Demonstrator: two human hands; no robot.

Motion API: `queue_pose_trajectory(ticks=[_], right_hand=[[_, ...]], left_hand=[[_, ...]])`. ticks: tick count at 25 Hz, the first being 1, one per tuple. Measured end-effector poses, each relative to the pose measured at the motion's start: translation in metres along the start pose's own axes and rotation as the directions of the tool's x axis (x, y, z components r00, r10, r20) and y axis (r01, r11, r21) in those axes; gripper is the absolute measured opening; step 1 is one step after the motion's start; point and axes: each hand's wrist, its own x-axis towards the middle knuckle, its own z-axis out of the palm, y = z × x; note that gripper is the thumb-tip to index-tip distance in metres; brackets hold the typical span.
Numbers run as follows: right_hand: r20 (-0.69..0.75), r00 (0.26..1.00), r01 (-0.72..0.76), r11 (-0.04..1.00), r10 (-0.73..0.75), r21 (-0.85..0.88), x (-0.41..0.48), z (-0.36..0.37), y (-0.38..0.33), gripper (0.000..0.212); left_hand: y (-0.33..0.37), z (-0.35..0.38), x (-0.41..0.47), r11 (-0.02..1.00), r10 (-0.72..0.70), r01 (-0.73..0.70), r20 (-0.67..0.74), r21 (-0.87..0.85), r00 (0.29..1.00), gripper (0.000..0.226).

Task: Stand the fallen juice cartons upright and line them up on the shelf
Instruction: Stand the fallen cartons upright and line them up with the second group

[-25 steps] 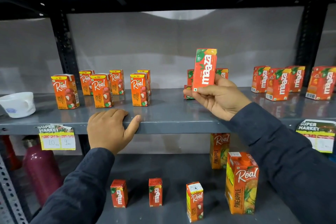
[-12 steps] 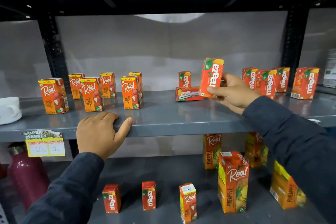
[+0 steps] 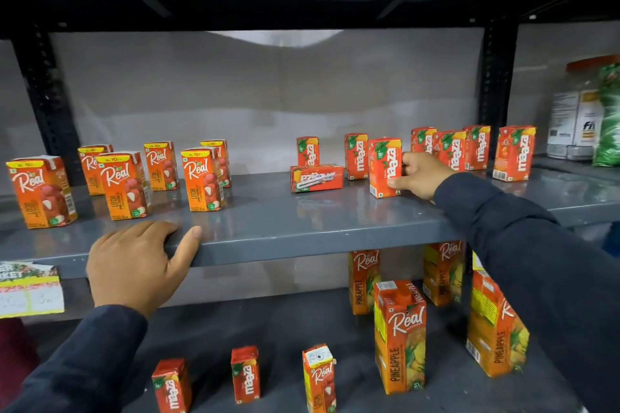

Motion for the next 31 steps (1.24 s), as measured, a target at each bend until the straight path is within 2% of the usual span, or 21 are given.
queue_pose_trajectory(ticks=[4,8,10,11,12,13,14,15,16,17,18,20,22,24,28,31], right_hand=[[-0.022,1.0,-0.004,1.0,0.004,0.014,0.004,0.001,0.005,0.038],[-0.032,0.999,-0.026,0.998,0.024,-0.063,0.0,0.003,0.002,0.041],[-0.069,0.997,-0.05,0.993,0.043,-0.109,-0.005,0.004,-0.001,0.056],[-0.143,0.99,-0.032,0.994,0.018,-0.1,-0.01,0.005,-0.005,0.066],[-0.268,0.962,0.029,0.996,-0.051,-0.086,-0.017,0.007,-0.01,0.072],[-0.424,0.888,0.144,0.983,-0.18,-0.115,-0.025,0.01,-0.017,0.07],[-0.545,0.764,0.276,0.938,-0.346,-0.209,-0.033,0.015,-0.026,0.063],[-0.582,0.643,0.38,0.867,-0.498,-0.322,-0.039,0.02,-0.036,0.054],[-0.528,0.6,0.456,0.799,-0.601,-0.391,-0.042,0.027,-0.048,0.047],[-0.422,0.634,0.502,0.76,-0.648,-0.413,-0.043,0.035,-0.059,0.042],[-0.285,0.706,0.52,0.748,-0.648,-0.414,-0.04,0.045,-0.068,0.04],[-0.041,0.828,0.487,0.753,-0.559,-0.442,-0.025,0.064,-0.078,0.04],[0.088,0.893,0.423,0.759,-0.441,-0.496,-0.007,0.078,-0.082,0.045],[0.12,0.92,0.375,0.751,-0.373,-0.543,0.009,0.089,-0.083,0.049],[0.096,0.961,0.261,0.741,-0.259,-0.619,0.034,0.098,-0.069,0.055],[0.119,0.966,0.248,0.696,-0.229,-0.673,0.043,0.098,-0.064,0.066]], left_hand=[[0.001,-0.001,0.0,1.0,-0.007,0.007,0.01,0.015,1.0,0.064],[0.002,-0.003,0.0,1.0,-0.007,0.006,0.017,0.013,1.0,0.063],[0.002,-0.002,-0.001,1.0,-0.009,0.009,0.016,0.004,1.0,0.064],[0.002,-0.002,-0.001,1.0,-0.009,0.009,0.016,-0.003,1.0,0.064],[0.002,-0.002,0.0,1.0,-0.011,0.011,0.018,-0.01,1.0,0.064],[0.001,-0.002,0.0,1.0,-0.013,0.013,0.02,-0.013,1.0,0.064],[0.001,-0.003,0.0,1.0,-0.014,0.014,0.022,-0.011,1.0,0.064],[0.001,-0.003,0.0,1.0,-0.017,0.018,0.02,-0.006,1.0,0.065],[0.0,-0.003,-0.001,1.0,-0.024,0.024,0.017,0.002,1.0,0.065],[0.001,-0.002,-0.001,1.0,-0.026,0.026,0.02,0.007,0.999,0.065],[0.001,-0.002,-0.001,1.0,-0.025,0.025,0.028,0.006,0.999,0.065],[0.003,-0.003,0.0,1.0,-0.021,0.021,0.052,-0.006,0.998,0.064],[0.006,-0.005,0.0,1.0,-0.021,0.022,0.06,-0.014,0.998,0.064],[0.003,-0.007,0.001,0.999,-0.035,0.037,0.073,-0.016,0.997,0.065],[0.001,-0.008,0.0,0.999,-0.051,0.052,0.097,-0.009,0.994,0.066],[0.0,-0.007,0.0,0.998,-0.065,0.066,0.085,-0.013,0.994,0.064]])
